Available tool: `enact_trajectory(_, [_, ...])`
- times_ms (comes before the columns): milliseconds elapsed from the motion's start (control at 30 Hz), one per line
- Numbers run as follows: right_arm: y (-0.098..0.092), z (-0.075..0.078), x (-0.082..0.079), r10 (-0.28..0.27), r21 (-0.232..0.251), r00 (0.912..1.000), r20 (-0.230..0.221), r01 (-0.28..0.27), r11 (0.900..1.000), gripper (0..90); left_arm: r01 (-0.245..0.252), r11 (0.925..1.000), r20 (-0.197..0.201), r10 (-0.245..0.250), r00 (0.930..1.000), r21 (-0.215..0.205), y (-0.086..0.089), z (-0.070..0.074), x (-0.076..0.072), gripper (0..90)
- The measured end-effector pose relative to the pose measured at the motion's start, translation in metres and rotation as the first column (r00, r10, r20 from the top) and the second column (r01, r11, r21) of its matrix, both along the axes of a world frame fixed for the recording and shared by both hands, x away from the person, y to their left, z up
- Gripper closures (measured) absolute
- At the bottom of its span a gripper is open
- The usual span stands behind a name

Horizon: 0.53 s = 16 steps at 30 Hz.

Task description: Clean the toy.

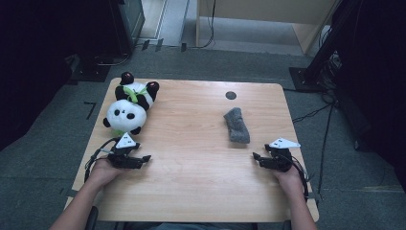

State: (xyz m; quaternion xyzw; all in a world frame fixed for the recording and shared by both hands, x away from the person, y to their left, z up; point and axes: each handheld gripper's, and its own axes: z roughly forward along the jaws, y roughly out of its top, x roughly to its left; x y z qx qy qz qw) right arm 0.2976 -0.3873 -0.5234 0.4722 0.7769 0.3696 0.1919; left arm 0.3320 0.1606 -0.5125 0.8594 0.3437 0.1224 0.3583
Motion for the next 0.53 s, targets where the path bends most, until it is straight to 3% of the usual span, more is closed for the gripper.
enact_trajectory(100, [0.0039, -0.0004, -0.0007, -0.006, -0.023, 1.0000, 0.002, 0.006, 1.000, 26.1, 0.003, 1.0000, 0.007, -0.003, 1.0000, -0.001, -0.0001, -0.0008, -0.0003, 26.6])
enact_trajectory(233, [0.0044, -0.0005, -0.0005, -0.007, -0.021, 1.0000, -0.002, 0.007, 1.000, 23.2, -0.015, 0.9993, -0.001, 0.015, 0.9999, -0.034, 0.0008, -0.0020, -0.0007, 24.6])
enact_trajectory(367, [0.0047, -0.0008, 0.0003, -0.025, -0.027, 0.9996, -0.011, 0.025, 0.999, 17.6, -0.009, 0.9998, 0.018, 0.009, 0.9998, -0.017, -0.0005, -0.0029, -0.0022, 24.3])
enact_trajectory(533, [0.0047, -0.0009, 0.0002, -0.027, -0.028, 0.9996, -0.011, 0.026, 0.999, 17.4, -0.008, 0.9998, 0.020, 0.008, 0.9998, -0.019, -0.0011, -0.0034, -0.0026, 23.0])
